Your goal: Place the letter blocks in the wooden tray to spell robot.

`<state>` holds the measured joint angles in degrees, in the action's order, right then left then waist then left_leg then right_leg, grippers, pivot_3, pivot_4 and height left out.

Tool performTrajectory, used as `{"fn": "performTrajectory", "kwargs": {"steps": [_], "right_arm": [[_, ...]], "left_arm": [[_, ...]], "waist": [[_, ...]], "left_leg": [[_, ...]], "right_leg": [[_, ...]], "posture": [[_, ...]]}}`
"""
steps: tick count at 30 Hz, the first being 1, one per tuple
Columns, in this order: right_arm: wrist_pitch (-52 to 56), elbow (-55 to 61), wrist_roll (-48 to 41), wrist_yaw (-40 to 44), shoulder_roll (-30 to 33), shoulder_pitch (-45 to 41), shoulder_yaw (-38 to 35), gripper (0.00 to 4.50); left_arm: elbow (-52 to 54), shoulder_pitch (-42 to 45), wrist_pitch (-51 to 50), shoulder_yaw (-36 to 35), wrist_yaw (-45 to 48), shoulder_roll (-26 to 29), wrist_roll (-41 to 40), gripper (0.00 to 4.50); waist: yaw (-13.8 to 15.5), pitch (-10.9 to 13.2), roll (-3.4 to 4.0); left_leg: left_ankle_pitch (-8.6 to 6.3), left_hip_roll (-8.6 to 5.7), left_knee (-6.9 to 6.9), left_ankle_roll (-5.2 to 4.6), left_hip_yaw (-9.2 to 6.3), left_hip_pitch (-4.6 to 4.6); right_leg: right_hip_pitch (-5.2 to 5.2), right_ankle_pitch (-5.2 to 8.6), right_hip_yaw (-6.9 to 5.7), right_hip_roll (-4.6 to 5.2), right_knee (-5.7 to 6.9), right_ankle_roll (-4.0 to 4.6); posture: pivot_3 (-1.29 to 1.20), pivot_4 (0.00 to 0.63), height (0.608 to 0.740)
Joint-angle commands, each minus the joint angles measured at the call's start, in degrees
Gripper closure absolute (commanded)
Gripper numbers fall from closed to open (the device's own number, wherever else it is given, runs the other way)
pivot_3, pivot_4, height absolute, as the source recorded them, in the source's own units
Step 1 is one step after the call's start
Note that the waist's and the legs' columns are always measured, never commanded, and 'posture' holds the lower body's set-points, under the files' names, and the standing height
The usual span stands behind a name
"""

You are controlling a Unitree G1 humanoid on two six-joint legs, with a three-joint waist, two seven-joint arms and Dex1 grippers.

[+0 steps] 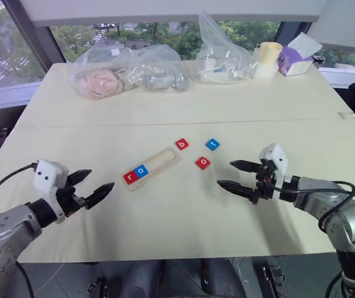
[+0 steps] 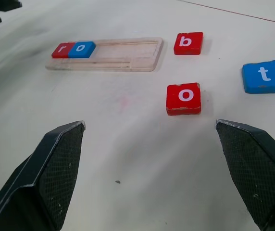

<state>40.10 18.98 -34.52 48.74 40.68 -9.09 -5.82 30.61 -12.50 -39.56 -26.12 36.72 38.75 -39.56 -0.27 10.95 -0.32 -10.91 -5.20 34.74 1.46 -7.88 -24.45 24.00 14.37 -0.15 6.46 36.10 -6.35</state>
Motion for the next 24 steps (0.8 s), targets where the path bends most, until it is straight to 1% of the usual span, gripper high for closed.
{"fn": "performTrajectory", "kwargs": {"steps": [1, 3, 7, 13, 17, 18, 21, 24], "right_arm": [[-2.0, -0.9, 0.8, 2.1, 1.1, -1.4, 0.5, 0.05], [-2.5, -2.0, 1.1, 2.5, 1.2, -2.0, 0.4, 0.05], [-2.0, -1.0, 1.7, 1.5, 0.8, -2.7, 1.3, 0.05], [-1.6, 0.4, 2.4, 0.7, 1.2, -1.6, 1.4, 0.05], [-1.3, 1.0, 2.4, 0.6, 2.0, 0.3, 0.3, 0.05], [-1.4, 0.7, 2.4, 1.5, 3.4, 1.2, -0.8, 0.05], [1.5, 0.9, -0.9, 2.4, 6.0, 0.6, -5.1, 0.05], [4.5, 4.4, -3.6, 1.7, 5.5, -0.2, -4.3, 0.05]], "left_arm": [[0.8, -0.4, 1.3, -1.1, 1.3, 1.3, 0.0, 0.00], [-0.2, -0.5, 2.5, -0.1, 1.1, 1.6, 2.1, 0.00], [-0.4, -0.8, 1.9, -1.6, 2.1, 1.8, 0.8, 0.00], [-1.2, -0.1, 1.7, -0.3, 2.5, 3.6, 2.3, 0.00], [-2.3, 0.4, 2.8, 0.5, 2.7, 4.8, 4.5, 0.00], [-2.3, 0.4, 2.7, 0.1, 2.9, 5.3, 4.6, 0.00], [-3.8, 3.2, 2.5, 0.2, 4.6, 7.8, 4.7, 0.00], [-5.1, 7.2, 2.5, 4.2, 6.0, 9.1, 5.4, 0.00]], "waist": [[0.0, 0.0, 0.00], [0.0, 0.0, 0.00], [0.0, 0.0, 0.00], [-0.1, 0.0, 0.00], [-0.1, 0.0, 0.00], [0.0, 0.0, 0.00], [0.6, 0.0, 0.01], [1.0, 0.0, -0.02]], "left_leg": [[0.01, 0.00, 0.00, -0.01, 0.00, 0.00], [0.00, 0.00, 0.02, 0.00, 0.01, 0.00], [-0.03, 0.00, 0.02, 0.05, 0.04, 0.00], [-0.01, 0.00, 0.01, 0.00, 0.03, -0.01], [-0.05, 0.00, 0.01, 0.06, 0.04, -0.01], [-0.05, 0.00, 0.01, 0.06, 0.04, -0.01], [-0.05, -0.02, 0.01, 0.05, 0.06, -0.06], [-0.06, 0.08, 0.06, 0.07, 0.07, -0.04]], "right_leg": [[0.00, 0.00, 0.00, 0.00, 0.00, 0.00], [-0.01, 0.00, 0.00, 0.00, 0.00, 0.00], [-0.01, 0.00, 0.01, 0.01, 0.00, 0.01], [0.02, 0.00, 0.01, 0.01, 0.00, 0.01], [0.01, 0.00, 0.01, 0.01, 0.00, 0.01], [0.01, 0.00, 0.02, 0.01, 0.00, 0.01], [0.06, 0.00, 0.02, 0.03, -0.01, 0.01], [0.05, -0.05, -0.02, -0.02, 0.02, 0.07]], "posture": [[0.00, 0.150, 0.740], [0.00, 0.150, 0.740], [0.00, 0.150, 0.740], [0.00, 0.150, 0.740], [0.00, 0.150, 0.740], [0.00, 0.150, 0.740], [0.00, 0.150, 0.740], [0.00, 0.150, 0.740]]}}
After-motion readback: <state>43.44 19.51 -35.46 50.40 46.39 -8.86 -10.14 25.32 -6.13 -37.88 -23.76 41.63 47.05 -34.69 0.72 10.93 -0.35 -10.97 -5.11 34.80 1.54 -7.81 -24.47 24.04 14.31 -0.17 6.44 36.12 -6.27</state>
